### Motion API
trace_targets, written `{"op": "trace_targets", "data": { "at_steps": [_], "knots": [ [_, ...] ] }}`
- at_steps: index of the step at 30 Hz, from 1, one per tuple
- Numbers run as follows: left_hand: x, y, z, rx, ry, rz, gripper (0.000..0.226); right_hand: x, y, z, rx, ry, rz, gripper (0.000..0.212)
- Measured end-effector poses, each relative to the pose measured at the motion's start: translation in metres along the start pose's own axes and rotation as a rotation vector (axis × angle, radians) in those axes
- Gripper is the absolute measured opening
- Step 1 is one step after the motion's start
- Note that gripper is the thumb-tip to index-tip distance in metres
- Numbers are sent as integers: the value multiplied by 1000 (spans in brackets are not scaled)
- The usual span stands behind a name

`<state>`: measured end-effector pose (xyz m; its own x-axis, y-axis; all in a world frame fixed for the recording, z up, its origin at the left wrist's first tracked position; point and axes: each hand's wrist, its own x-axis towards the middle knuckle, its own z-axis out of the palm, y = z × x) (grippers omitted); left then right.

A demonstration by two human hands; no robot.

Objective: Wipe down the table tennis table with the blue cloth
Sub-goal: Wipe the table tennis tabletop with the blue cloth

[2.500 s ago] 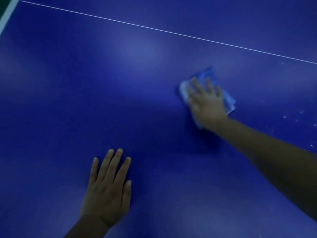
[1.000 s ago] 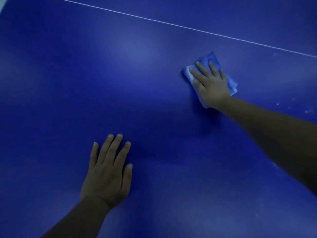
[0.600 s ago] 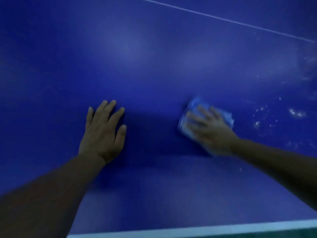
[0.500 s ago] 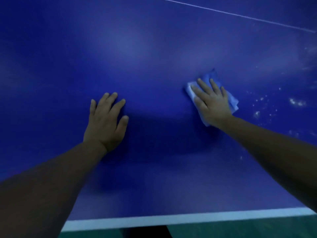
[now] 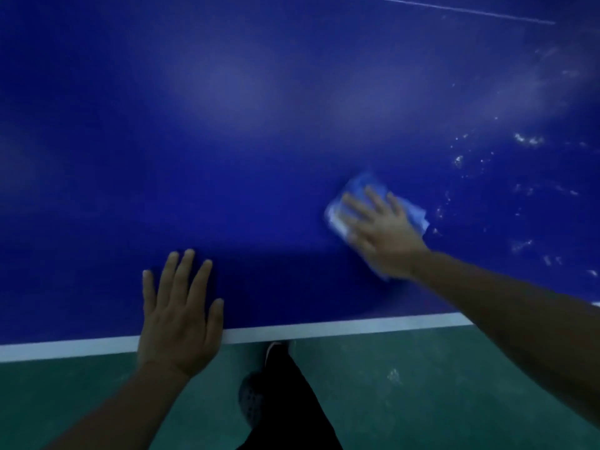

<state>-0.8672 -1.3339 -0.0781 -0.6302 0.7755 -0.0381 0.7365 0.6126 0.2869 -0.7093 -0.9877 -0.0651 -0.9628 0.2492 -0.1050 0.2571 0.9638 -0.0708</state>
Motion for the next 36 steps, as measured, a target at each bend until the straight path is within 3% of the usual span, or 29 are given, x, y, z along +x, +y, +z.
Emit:
{"op": "trace_targets", "data": {
  "at_steps": [2,4,7,9,11,13,16,18,20,23,25,28,30,33,35,36],
  "knots": [
    [0,-3,4,24,-1,7,63,29,-5,-2,130,86,362,49],
    [1,-3,5,45,-26,-8,64,37,-35,8,102,81,411,51],
    [1,-2,3,54,-42,-7,64,-15,-92,30,10,18,-83,51],
    [2,-1,3,63,-51,-13,64,-57,-96,33,15,-57,-376,47],
    [2,0,4,67,-65,-18,64,-55,-66,19,-36,-113,-470,49],
    [3,-2,5,85,-76,-19,65,-21,-36,10,-83,-84,-269,54],
    [2,-3,6,114,-84,-20,65,49,-17,-2,73,7,309,52],
    [1,-2,5,114,-90,-20,65,92,-31,-7,123,28,486,50],
    [2,-2,4,100,-76,-22,64,108,-66,-1,46,-15,360,54],
    [2,-2,5,63,-53,-9,63,44,-130,17,-1,-69,-137,55],
    [3,-3,6,71,-43,-6,63,-24,-130,26,50,-77,-193,49],
    [3,-3,8,97,-52,-9,63,-83,-68,21,28,-58,120,52],
    [2,-3,8,99,-48,-4,63,-93,-26,13,47,-74,507,56],
    [2,-2,8,95,-55,-7,64,-73,-19,10,179,60,1039,53],
    [1,-1,7,97,-53,-8,64,-51,-53,16,183,89,1107,52],
    [1,0,6,102,-52,-8,64,-45,-76,21,161,95,1003,52]
  ]
}}
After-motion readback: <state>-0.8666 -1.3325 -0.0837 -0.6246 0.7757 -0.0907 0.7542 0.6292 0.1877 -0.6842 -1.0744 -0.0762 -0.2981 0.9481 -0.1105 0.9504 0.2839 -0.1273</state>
